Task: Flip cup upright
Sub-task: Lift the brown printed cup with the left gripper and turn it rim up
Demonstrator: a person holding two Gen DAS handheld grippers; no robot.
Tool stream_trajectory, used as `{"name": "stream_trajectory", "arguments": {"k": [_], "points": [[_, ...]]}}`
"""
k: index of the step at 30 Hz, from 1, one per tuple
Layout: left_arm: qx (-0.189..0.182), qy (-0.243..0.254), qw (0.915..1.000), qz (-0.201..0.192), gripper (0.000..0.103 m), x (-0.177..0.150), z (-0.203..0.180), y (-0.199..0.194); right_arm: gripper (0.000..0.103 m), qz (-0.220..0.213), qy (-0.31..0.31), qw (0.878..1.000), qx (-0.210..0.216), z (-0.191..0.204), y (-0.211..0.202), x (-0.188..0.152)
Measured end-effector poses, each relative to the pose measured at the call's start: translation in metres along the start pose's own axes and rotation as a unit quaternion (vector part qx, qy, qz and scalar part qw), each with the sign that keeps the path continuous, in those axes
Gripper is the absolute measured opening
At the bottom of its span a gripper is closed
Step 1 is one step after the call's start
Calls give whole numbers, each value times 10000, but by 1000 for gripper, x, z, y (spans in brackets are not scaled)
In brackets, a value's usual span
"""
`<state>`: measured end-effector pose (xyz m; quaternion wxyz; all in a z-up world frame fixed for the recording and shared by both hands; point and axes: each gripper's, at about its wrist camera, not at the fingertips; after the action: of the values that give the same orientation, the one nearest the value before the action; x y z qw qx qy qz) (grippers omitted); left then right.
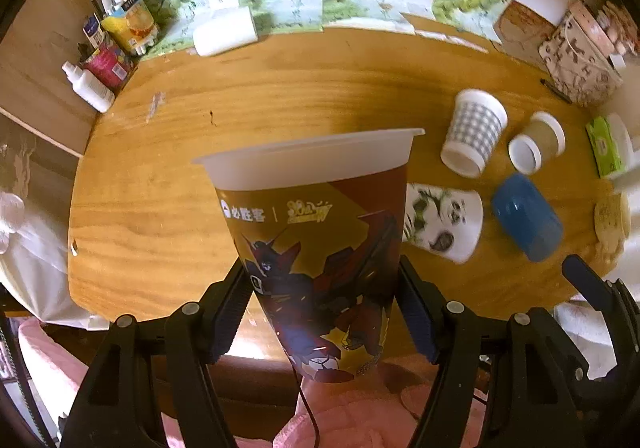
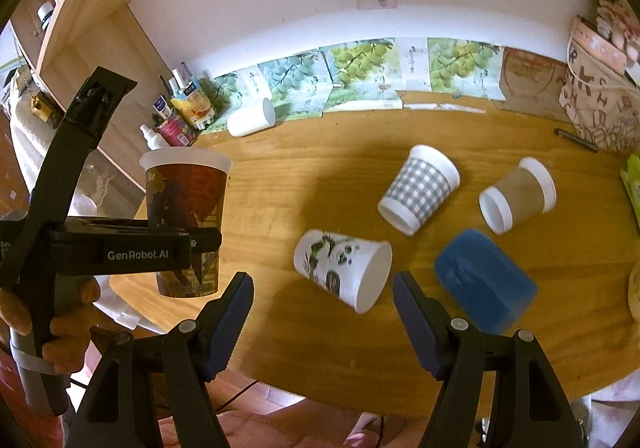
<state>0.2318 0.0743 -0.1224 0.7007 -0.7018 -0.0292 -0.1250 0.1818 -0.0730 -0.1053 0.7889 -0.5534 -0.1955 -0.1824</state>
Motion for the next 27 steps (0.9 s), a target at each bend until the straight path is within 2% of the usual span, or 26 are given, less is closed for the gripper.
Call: {"name": "stream_trajectory", "arguments": {"k": [12, 27], "points": [[-108, 279, 9990, 340, 73, -37, -37, 12, 73, 138, 291, 9995, -8, -27, -20, -37], [-412, 830, 9930, 728, 73, -51, -95, 41, 73, 339, 739, 9961, -341, -73, -33, -68]]}}
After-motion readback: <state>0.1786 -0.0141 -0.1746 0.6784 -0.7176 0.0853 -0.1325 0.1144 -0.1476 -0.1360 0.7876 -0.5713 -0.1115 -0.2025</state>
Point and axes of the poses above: each gripper's, at about its wrist camera, not at the fingertips, and y roughly the way its jaws point, z to its left, x to its top, and after that the axes turned 5 degrees about y, right-handed
